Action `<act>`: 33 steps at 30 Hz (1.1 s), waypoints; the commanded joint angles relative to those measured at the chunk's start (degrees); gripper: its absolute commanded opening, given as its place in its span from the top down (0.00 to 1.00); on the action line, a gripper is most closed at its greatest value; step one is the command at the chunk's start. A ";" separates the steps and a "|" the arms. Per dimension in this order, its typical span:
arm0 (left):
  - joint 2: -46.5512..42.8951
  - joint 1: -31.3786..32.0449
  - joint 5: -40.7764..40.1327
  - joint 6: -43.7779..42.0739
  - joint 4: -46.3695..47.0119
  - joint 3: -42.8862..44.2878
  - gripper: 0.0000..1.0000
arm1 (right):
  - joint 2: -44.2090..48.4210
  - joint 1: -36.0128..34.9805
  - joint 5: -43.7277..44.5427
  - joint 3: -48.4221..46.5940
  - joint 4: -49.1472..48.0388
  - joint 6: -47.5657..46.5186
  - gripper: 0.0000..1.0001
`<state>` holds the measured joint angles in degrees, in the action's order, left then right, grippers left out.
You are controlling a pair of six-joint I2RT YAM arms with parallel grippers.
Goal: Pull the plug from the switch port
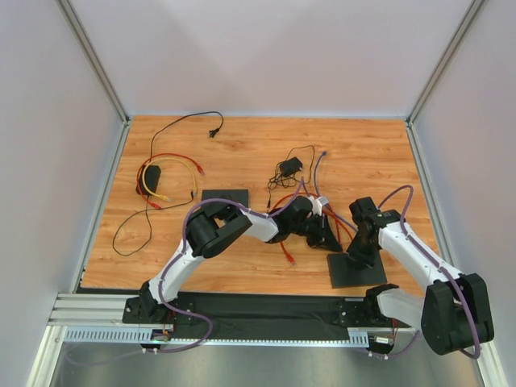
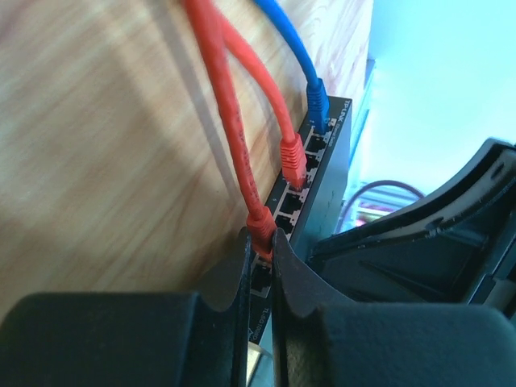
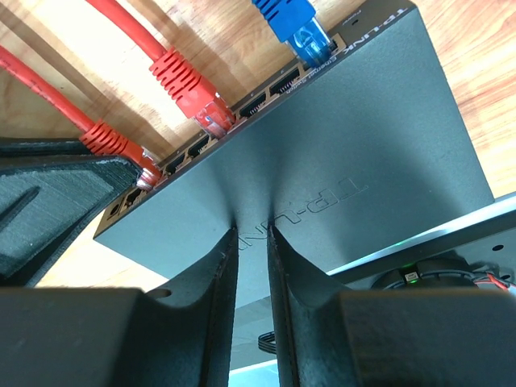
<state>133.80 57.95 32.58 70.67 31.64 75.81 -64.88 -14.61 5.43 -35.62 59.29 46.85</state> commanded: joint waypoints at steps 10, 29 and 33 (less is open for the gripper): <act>-3.28 -1.35 -7.27 -3.80 0.71 0.65 1.00 | -4.90 -0.42 2.74 3.10 -5.41 2.81 0.76; -2.14 -4.08 -12.01 3.05 -4.31 -0.31 1.00 | -5.17 -0.33 2.57 3.01 -5.15 2.37 0.76; -0.48 -4.34 -11.66 9.29 0.42 -2.16 1.00 | -5.17 -0.42 2.57 3.10 -5.06 2.37 0.76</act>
<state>132.57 57.76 29.91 76.23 29.41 75.00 -67.37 -14.59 5.39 -36.42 59.66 47.77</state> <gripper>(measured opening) 0.148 0.235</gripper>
